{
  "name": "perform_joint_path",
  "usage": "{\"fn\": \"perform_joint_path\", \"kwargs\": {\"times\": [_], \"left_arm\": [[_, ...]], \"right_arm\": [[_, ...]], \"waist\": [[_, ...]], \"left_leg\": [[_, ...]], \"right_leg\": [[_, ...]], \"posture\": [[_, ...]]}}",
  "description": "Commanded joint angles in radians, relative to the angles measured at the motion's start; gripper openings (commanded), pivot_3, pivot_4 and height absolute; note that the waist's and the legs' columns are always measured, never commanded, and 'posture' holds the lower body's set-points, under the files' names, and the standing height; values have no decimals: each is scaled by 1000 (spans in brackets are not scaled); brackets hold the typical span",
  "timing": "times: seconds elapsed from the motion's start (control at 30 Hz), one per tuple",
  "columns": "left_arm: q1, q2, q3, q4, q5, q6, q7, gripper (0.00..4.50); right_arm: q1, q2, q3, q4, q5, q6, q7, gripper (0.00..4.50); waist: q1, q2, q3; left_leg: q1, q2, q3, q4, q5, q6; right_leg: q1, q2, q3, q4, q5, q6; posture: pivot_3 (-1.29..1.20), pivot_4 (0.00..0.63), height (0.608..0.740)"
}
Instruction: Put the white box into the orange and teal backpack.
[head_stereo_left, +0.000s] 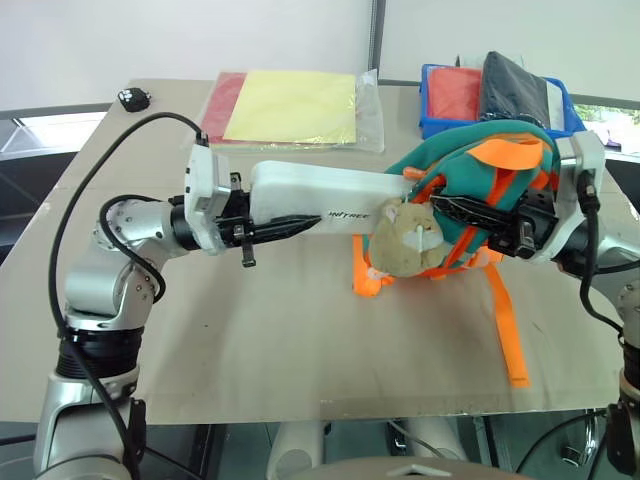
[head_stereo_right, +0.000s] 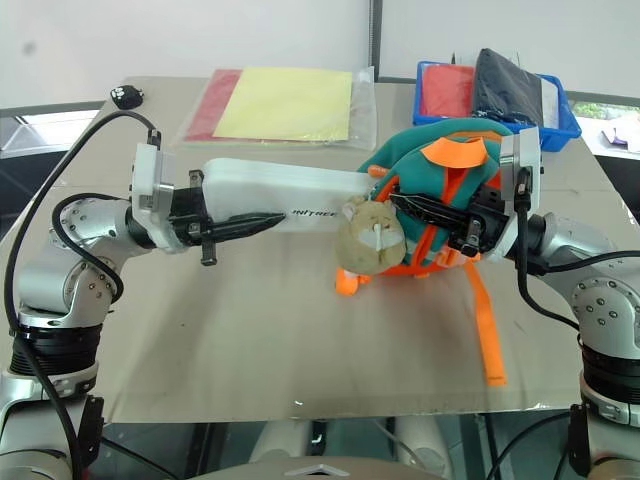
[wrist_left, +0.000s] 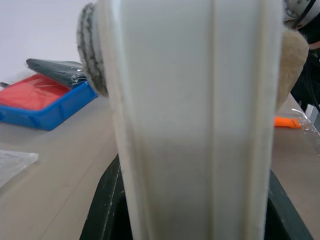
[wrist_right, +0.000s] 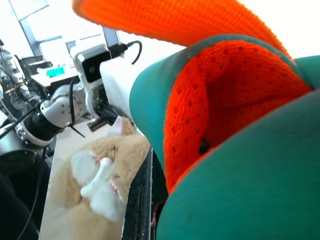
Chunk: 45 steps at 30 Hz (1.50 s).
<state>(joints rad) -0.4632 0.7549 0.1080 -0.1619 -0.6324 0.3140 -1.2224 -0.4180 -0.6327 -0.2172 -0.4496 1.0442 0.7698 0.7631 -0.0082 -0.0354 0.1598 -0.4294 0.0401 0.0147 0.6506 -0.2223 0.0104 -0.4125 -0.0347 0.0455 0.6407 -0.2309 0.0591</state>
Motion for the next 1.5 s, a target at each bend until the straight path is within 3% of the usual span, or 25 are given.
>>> {"fn": "perform_joint_path", "kwargs": {"times": [0.03, 0.3, 0.4, 0.5, 0.57, 0.63, 0.73, 0.77, 0.9, 0.97, 1.2, 1.3, 1.47, 1.5], "left_arm": [[-2, 21, -42, 13, 69, -42, -33, 1131], [-236, -163, -300, 43, 244, 106, 150, 1131], [-341, -271, -420, 150, 331, 149, 176, 1131], [-373, -309, -503, 213, 418, 89, 152, 1131], [-363, -329, -470, 197, 390, 118, 166, 2134], [-344, -308, -398, 188, 369, 119, 182, 2802], [-299, -237, -249, 155, 235, 230, 136, 4249], [-287, -216, -212, 147, 192, 269, 121, 4455], [-170, -19, -20, 133, -101, 638, -3, 4455], [-105, 31, 25, 78, -207, 767, -7, 4455], [-91, -173, 200, -33, -541, 1045, 350, 4455], [-98, -304, 204, -55, -601, 1054, 546, 4455], [-133, -445, 203, -29, -702, 1045, 773, 4455], [-137, -455, 197, -25, -707, 1041, 796, 3949]], "right_arm": [[-7, -6, -57, -26, 39, -29, -5, 0], [13, 17, 35, -115, 20, -34, -18, 0], [37, 32, 57, -128, -11, -53, -23, 0], [54, 42, 66, -132, -52, -71, -48, 0], [63, 55, 73, -124, -117, -95, -94, 0], [76, 52, 79, -117, -166, -101, -120, 0], [83, 54, 81, -109, -195, -103, -143, 0], [83, 55, 82, -109, -199, -103, -146, 0], [77, 66, 104, -91, -244, -101, -172, 0], [70, 79, 107, -87, -245, -96, -184, 0], [53, 93, 125, -95, -247, -82, -191, 0], [59, 88, 132, -100, -252, -83, -184, 0], [65, 87, 133, -103, -254, -83, -186, 0], [66, 87, 131, -105, -253, -82, -189, 0]], "waist": [[-2, 0, 0], [17, 0, 0], [22, 0, 0], [12, 0, 0], [-1, 1, 0], [-9, 1, -1], [-18, 1, 0], [-21, 1, 0], [-42, 1, 0], [-36, 2, 0], [10, 0, 0], [7, 0, 0], [2, 0, 0], [-1, 0, 0]], "left_leg": [[0, 0, 0, 0, 0, 0], [-1, -1, -1, 2, 0, 0], [-1, -1, -1, 2, 0, 0], [-1, -1, -1, 2, 0, 0], [0, 0, -1, 1, 0, 0], [0, 0, -1, 1, 0, 0], [1, 1, -1, 0, 0, 0], [1, 1, -1, 0, 0, 0], [2, 1, -1, 0, 0, 0], [3, 1, 0, -1, 0, 0], [-2, -1, -5, 4, 0, 0], [0, -1, -6, 4, 0, 0], [0, -1, -8, 4, 0, 0], [0, -1, -7, 4, 0, 0]], "right_leg": [[0, 0, 0, 0, 0, 0], [1, 0, 0, 0, 0, 0], [0, 1, 0, 1, 0, 0], [0, 1, 0, 1, 0, 0], [0, 2, 1, 1, 0, 0], [0, 2, 1, 1, 0, 0], [0, 3, 2, 2, 0, 0], [0, 3, 1, 2, 0, 0], [0, 2, 1, 3, 0, 0], [0, 2, 1, 3, 0, 0], [2, -1, -2, 2, 0, 1], [2, 0, -2, 3, 0, 1], [2, 1, -2, 5, 0, 0], [2, 1, -2, 5, 0, 0]], "posture": [[0, 150, 740], [0, 150, 740], [0, 150, 740], [0, 150, 740], [0, 150, 740], [0, 150, 740], [0, 150, 740], [0, 150, 740], [0, 150, 740], [0, 150, 740], [0, 150, 740], [0, 150, 740], [0, 150, 740], [0, 150, 740]]}}
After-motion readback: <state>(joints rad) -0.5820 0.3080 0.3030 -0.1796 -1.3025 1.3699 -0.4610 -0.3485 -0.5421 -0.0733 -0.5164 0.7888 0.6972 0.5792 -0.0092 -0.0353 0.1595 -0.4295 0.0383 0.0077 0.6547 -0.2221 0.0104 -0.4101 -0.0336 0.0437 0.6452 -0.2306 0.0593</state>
